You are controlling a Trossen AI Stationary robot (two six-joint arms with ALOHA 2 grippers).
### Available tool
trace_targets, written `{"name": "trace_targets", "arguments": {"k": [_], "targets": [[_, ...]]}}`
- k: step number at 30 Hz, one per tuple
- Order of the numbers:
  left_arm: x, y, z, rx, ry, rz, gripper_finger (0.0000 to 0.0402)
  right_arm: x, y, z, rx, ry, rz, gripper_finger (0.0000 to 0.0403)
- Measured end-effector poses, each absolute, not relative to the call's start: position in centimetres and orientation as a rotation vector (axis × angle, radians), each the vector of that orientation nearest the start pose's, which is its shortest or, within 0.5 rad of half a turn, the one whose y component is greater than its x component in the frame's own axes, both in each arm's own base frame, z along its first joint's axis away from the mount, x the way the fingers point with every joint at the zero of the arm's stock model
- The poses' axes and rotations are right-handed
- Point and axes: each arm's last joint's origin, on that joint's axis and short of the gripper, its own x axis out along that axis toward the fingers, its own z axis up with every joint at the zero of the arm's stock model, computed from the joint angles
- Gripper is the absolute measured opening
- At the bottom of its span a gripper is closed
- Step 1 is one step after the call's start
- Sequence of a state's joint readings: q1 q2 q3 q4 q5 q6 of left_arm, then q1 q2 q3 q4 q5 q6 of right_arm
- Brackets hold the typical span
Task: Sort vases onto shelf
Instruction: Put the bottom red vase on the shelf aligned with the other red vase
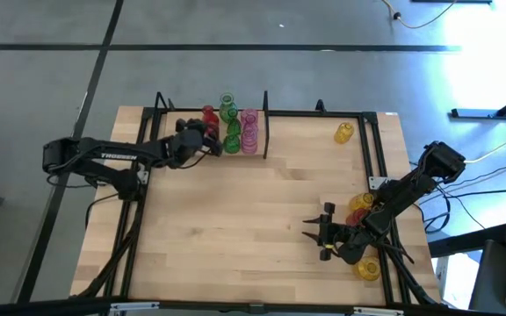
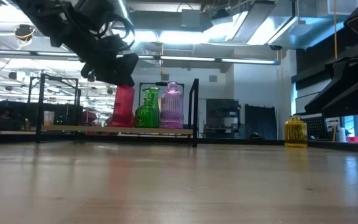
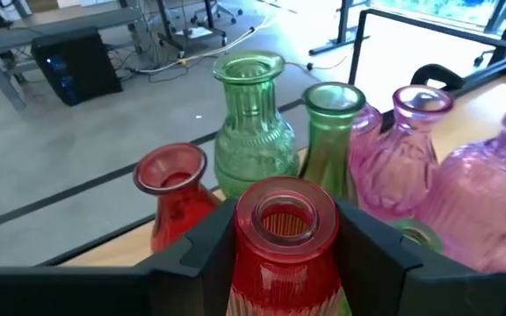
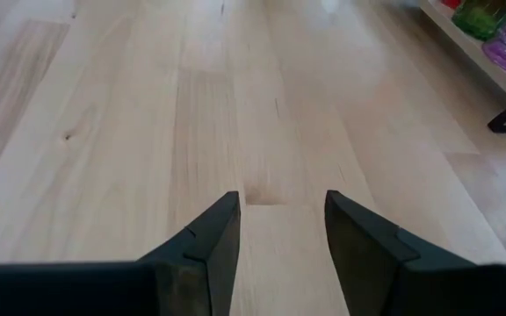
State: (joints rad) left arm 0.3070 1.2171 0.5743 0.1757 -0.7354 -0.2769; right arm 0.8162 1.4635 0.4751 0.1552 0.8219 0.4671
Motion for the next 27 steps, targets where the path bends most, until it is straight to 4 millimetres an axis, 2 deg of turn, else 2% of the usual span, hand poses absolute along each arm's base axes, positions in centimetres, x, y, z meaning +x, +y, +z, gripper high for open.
{"name": "trace_targets", "arguments": {"k": [18, 27], "targets": [[21.3, 11.7, 21.3, -0.168, 0.341, 1.119, 0.0158, 17.7, 15.6, 13.0, -0.166, 0.531, -0.157, 0.0154], [21.0, 12.5, 21.4, -0.202, 0.326, 1.072, 0.0158, 17.7, 15.5, 13.0, -0.178, 0.527, -0.174, 0.0154]]}}
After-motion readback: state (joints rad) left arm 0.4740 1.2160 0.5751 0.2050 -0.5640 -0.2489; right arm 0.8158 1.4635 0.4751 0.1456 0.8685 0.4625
